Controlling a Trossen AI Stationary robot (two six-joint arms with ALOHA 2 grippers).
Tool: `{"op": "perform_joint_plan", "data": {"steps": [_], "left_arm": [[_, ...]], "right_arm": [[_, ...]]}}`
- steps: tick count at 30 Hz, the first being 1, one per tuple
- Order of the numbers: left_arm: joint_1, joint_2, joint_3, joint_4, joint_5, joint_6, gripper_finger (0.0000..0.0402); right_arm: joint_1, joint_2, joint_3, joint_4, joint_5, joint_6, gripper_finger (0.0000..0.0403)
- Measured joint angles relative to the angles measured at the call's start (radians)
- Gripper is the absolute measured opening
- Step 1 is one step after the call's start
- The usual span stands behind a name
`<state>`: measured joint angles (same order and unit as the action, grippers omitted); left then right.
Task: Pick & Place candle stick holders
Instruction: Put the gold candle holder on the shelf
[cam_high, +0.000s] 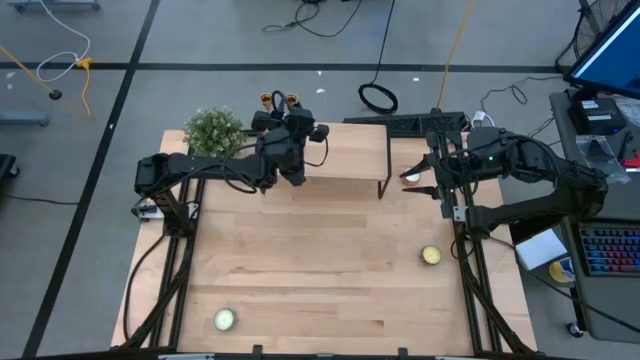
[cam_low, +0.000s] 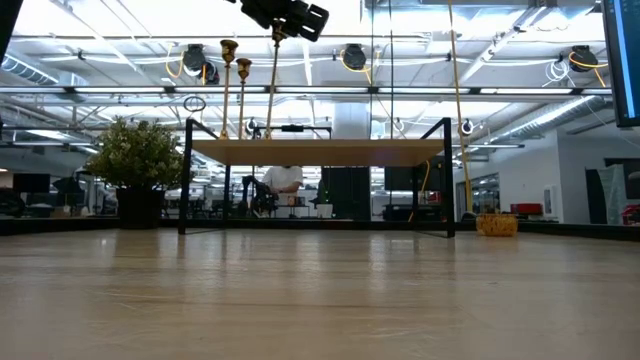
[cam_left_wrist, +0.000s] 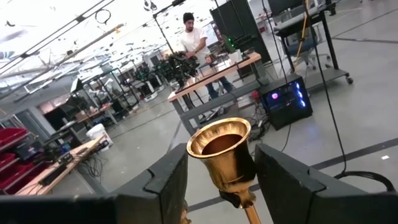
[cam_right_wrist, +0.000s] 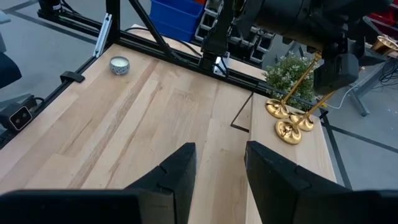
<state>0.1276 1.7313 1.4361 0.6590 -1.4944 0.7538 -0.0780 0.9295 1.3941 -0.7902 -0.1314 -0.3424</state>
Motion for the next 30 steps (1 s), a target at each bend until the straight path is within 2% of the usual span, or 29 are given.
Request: {"op": "perform_joint_plan", "data": {"steps": [30], "left_arm": [[0.001,-0.001,0.0,-0.004,0.0,0.001,0.0184]], "right_arm": [[0.0,0.0,0.0,-0.011,0.0,-0.001,0.013]]}}
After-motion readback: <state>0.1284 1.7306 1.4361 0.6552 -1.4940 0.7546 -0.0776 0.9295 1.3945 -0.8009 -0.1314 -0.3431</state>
